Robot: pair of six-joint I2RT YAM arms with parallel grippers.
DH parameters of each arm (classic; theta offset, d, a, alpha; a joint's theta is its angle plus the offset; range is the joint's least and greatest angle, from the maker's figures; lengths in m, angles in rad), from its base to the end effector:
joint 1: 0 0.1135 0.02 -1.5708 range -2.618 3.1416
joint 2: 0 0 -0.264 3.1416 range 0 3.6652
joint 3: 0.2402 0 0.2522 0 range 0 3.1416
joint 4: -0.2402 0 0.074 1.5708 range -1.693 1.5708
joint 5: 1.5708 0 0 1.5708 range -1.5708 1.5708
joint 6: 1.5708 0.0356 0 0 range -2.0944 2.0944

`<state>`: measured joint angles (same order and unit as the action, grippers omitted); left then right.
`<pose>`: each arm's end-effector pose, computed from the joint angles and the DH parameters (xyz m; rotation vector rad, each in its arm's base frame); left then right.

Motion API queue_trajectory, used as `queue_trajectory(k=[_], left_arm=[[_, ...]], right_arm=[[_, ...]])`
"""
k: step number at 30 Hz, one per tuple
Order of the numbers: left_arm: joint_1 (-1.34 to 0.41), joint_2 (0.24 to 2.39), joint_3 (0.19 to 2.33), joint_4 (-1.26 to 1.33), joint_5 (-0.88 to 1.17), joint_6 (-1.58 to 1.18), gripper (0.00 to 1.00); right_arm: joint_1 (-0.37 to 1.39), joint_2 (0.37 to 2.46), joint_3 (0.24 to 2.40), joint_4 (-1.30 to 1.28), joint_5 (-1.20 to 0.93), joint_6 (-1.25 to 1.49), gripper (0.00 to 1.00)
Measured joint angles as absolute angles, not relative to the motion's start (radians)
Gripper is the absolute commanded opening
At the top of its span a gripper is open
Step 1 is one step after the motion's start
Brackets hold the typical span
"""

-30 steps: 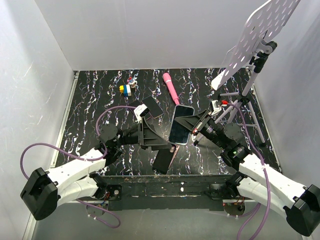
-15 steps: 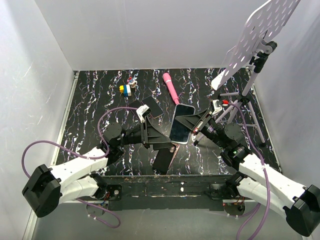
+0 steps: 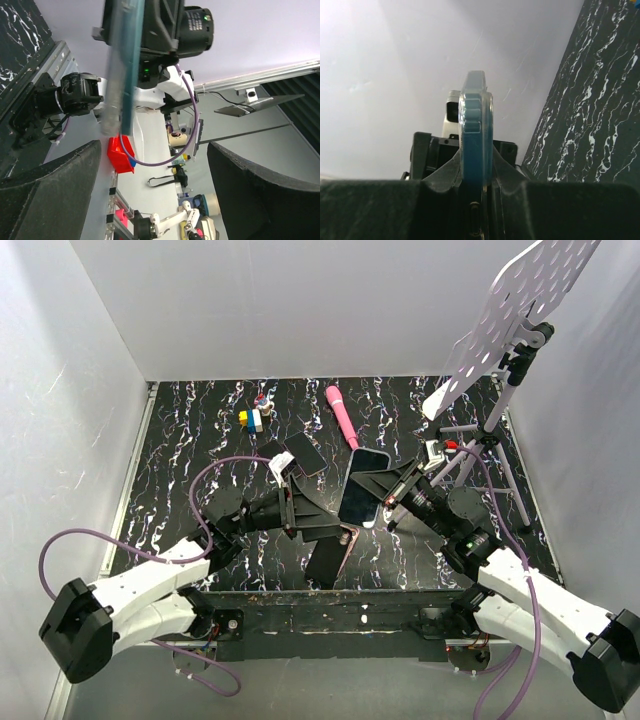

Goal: Take the phone out of the phone case
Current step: Remove the phone case from the phone.

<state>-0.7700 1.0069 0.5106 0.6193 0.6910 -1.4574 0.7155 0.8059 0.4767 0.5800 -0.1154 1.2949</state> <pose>0.1447 -0.1719 0.2852 0.0850 1.9758 -2.1503 0.1440 0.1306 0.3087 0.3330 1.5219 1.7382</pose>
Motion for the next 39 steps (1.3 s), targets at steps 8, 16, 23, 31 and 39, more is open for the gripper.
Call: queue_trajectory(k=[8,16,23,31,39], left_arm=[[-0.774,0.994,0.524,0.615,0.688,-1.481,0.84],[-0.775,1.042,0.516,0.7,0.652,-1.567,0.83],[-0.777,1.034,0.497,0.702,0.616,-1.583,0.83],[-0.781,1.036,0.497,0.688,0.594,-1.613,0.84],[-0.781,1.03,0.497,0.68,0.577,-1.636,0.87]], right_arm=[[0.715,0.861,0.477,0.579,-0.106,1.259,0.01],[0.713,0.875,0.477,0.599,-0.097,1.257,0.01],[0.714,0.891,0.477,0.631,-0.099,1.262,0.01],[0.714,0.884,0.477,0.649,-0.105,1.263,0.01],[0.727,0.883,0.47,0.671,-0.088,1.245,0.01]])
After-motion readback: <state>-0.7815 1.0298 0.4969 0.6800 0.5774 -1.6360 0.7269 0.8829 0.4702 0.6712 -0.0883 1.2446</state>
